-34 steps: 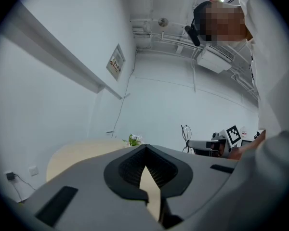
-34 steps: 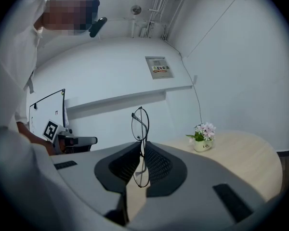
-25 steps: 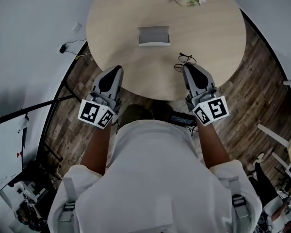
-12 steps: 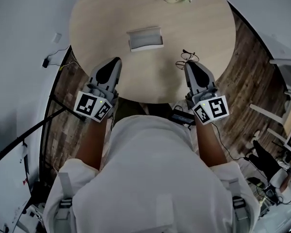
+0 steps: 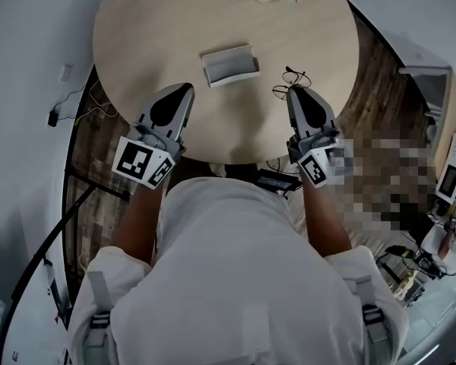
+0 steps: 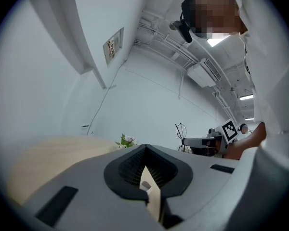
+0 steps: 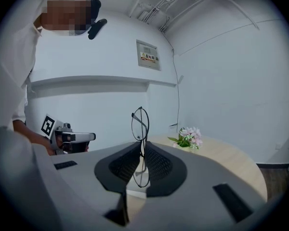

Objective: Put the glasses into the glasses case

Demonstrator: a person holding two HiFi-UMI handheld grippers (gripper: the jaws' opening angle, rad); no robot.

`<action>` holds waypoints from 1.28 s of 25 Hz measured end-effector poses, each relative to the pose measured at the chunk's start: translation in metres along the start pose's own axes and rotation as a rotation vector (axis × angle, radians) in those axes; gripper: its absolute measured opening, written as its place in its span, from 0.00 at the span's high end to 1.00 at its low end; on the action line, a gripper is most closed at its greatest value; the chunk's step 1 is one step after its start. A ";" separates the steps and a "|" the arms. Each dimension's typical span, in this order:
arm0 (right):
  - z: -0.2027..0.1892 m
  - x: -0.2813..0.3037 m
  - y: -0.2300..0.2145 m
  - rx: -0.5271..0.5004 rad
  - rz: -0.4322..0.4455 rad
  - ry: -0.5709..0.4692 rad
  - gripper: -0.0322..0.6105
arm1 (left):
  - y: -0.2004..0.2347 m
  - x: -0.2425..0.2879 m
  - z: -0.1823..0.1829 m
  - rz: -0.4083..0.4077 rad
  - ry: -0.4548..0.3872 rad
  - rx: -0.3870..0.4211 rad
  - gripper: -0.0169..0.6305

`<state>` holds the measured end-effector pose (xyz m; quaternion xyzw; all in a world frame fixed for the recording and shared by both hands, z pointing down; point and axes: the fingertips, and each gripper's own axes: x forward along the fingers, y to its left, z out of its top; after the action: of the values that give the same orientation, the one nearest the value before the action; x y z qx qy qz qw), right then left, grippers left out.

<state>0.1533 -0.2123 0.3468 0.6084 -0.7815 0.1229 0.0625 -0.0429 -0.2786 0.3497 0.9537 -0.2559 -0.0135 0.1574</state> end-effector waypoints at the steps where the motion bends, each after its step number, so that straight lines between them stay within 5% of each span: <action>1: 0.000 0.007 0.004 -0.002 -0.001 0.004 0.88 | 0.006 -0.001 -0.001 -0.005 0.001 -0.009 0.95; 9: 0.006 0.031 0.024 -0.082 -0.032 0.044 0.88 | 0.036 -0.011 -0.019 -0.052 0.017 -0.018 0.95; 16: 0.014 0.046 -0.010 -0.190 -0.025 0.057 0.88 | 0.032 0.015 -0.034 -0.054 0.038 -0.012 0.95; 24: 0.018 0.081 -0.026 -0.355 0.125 0.069 0.88 | 0.031 0.019 -0.061 0.045 0.033 -0.084 0.95; 32: -0.020 0.110 -0.012 -0.457 0.376 0.281 0.88 | 0.024 0.031 -0.081 0.060 0.049 -0.086 0.95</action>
<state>0.1361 -0.3125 0.3951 0.4010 -0.8712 0.0365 0.2807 -0.0187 -0.2898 0.4360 0.9380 -0.2796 0.0036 0.2050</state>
